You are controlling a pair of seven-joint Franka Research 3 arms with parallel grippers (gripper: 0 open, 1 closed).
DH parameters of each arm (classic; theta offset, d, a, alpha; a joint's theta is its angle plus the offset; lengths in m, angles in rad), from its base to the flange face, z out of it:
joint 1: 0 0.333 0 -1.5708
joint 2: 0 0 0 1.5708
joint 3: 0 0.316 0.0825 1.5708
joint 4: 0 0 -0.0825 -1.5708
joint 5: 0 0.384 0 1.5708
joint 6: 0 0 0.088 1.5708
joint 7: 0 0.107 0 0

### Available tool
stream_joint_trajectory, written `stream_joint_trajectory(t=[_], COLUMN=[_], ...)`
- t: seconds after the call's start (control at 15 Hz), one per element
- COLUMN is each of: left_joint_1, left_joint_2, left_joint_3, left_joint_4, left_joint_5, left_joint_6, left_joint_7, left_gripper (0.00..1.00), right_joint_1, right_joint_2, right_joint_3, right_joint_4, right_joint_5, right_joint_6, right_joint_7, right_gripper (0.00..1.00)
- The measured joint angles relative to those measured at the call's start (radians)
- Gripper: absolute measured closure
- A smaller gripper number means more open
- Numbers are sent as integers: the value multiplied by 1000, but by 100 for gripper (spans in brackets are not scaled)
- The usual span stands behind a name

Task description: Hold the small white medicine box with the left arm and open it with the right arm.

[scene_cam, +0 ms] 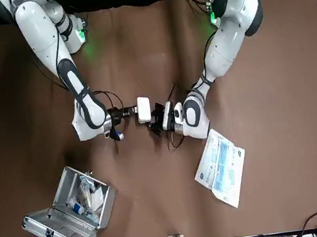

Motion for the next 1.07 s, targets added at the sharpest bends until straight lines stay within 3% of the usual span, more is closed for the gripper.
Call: stream_joint_trajectory(t=[1.07], left_joint_1=[0], left_joint_2=[0], left_joint_3=[0], left_joint_4=[0], left_joint_5=[0], left_joint_6=[0], left_joint_7=[0], left_gripper=[48], right_joint_1=[0], right_joint_2=[0], right_joint_3=[1], right_joint_4=[27], right_joint_5=[38], right_joint_6=[-60], right_joint_7=[7], right_gripper=[99])
